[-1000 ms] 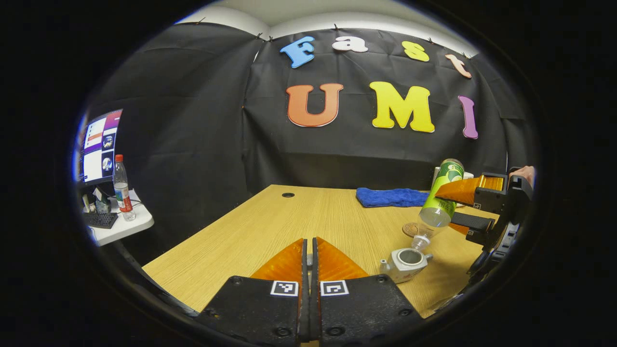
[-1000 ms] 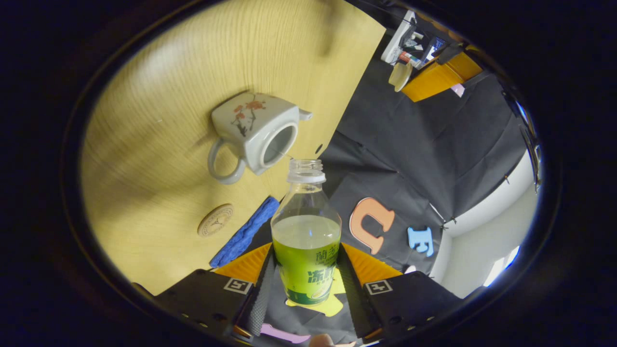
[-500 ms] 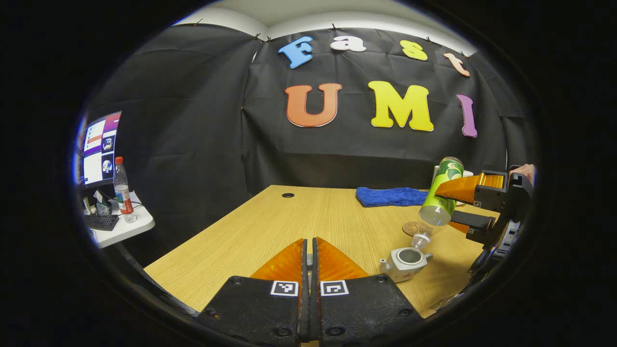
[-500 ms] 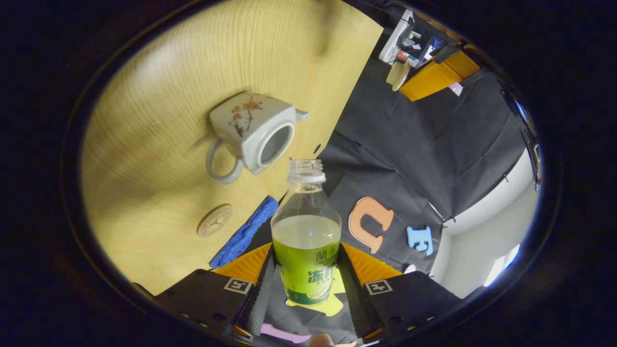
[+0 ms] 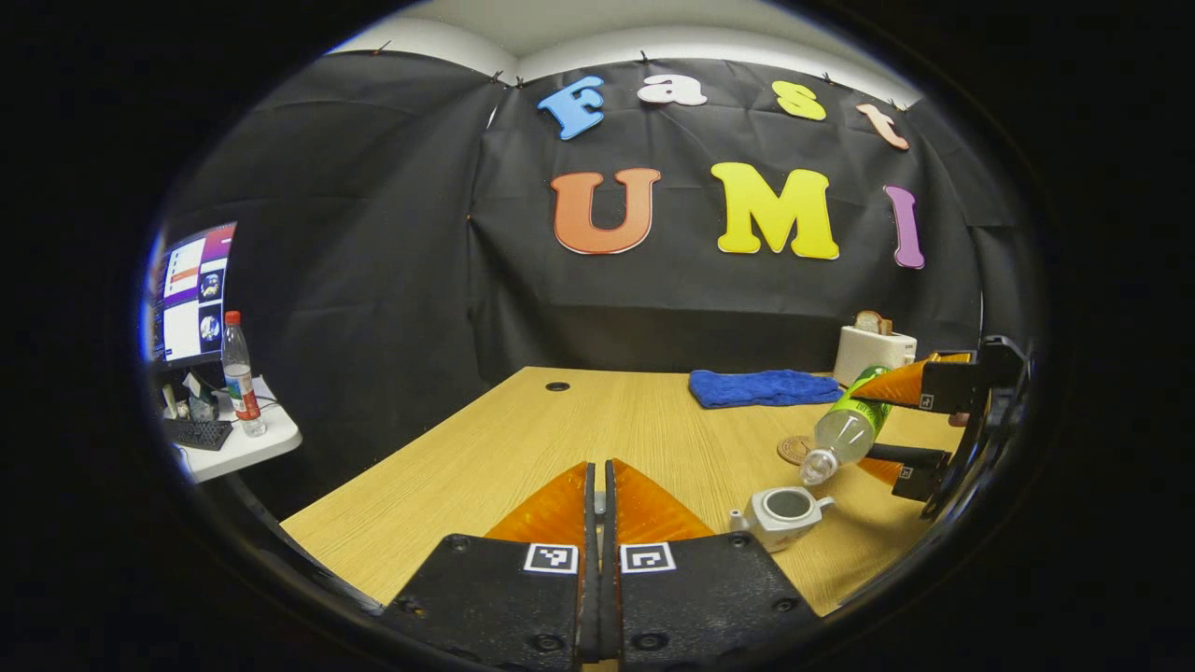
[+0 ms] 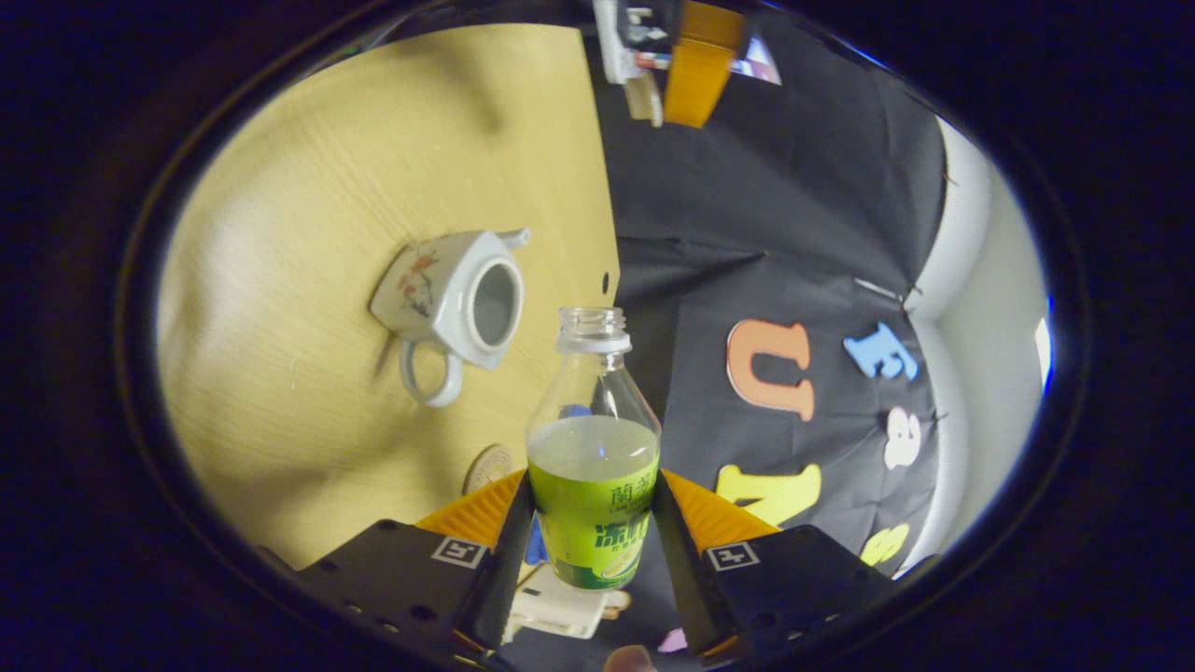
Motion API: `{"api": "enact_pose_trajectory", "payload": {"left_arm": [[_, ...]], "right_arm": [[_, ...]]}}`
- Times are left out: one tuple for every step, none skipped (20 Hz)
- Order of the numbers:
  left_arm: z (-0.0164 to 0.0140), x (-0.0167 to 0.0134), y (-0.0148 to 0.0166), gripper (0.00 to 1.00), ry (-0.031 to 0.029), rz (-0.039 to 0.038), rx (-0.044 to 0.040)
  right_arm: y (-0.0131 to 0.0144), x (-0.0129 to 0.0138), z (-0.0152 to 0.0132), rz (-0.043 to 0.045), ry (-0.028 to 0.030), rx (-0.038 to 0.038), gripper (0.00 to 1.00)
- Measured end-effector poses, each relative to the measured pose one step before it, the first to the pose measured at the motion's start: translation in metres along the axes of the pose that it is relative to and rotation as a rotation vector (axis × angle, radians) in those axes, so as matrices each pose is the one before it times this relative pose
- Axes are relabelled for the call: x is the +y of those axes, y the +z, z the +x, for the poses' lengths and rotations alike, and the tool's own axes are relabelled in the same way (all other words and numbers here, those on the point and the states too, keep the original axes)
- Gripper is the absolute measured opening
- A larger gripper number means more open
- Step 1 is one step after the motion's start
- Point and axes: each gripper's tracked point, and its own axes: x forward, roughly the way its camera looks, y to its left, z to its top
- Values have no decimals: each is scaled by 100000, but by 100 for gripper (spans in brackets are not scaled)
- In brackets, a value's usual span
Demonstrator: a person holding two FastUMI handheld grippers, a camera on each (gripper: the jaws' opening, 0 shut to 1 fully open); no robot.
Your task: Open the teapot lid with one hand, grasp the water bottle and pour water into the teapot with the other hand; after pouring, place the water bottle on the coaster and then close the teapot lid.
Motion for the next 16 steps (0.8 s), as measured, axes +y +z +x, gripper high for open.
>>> {"api": "enact_pose_trajectory", "payload": {"left_arm": [[-20,-524,105,2,-452,450,-375],[66,-797,133,2,-1753,-338,-68],[19,-956,137,3,-2053,-687,-225],[92,-756,149,3,-1086,-14,-350],[76,-438,125,3,-656,644,-241],[26,-499,56,2,-545,832,-212],[61,-507,-50,2,-819,563,23],[104,-661,68,2,-938,126,106],[38,-622,-16,2,-1409,-343,324],[88,-634,56,3,-1340,-195,-408],[22,-520,114,2,-1000,158,-318],[86,-351,102,2,-637,511,-73],[9,-325,-33,2,-671,575,-75],[50,-284,-68,2,-582,582,18],[10,-291,-8,2,-452,598,-18],[61,-97,9,2,-331,306,-87]], "right_arm": [[-338,-153,-84,10303,1086,218,72],[-136,-76,-345,9483,682,-404,70],[-188,-560,-239,8295,-209,-556,70],[183,-724,-183,7752,-686,-941,70],[-95,-554,-122,7982,-719,-1080,71],[-191,-586,-105,8363,-257,-468,71],[-383,-628,27,9298,-332,-392,71],[-211,-797,45,10034,-547,-291,70],[-173,-944,83,10534,-324,-540,70],[13,-716,310,11250,-68,-820,71],[13,-798,219,11578,-34,-346,70],[156,-519,563,11140,1034,-605,70],[328,-684,635,9775,524,-35,70],[236,-233,530,8095,1229,-211,70],[-207,-499,875,5747,380,727,70],[-128,-283,944,4466,866,-70,70]]}}
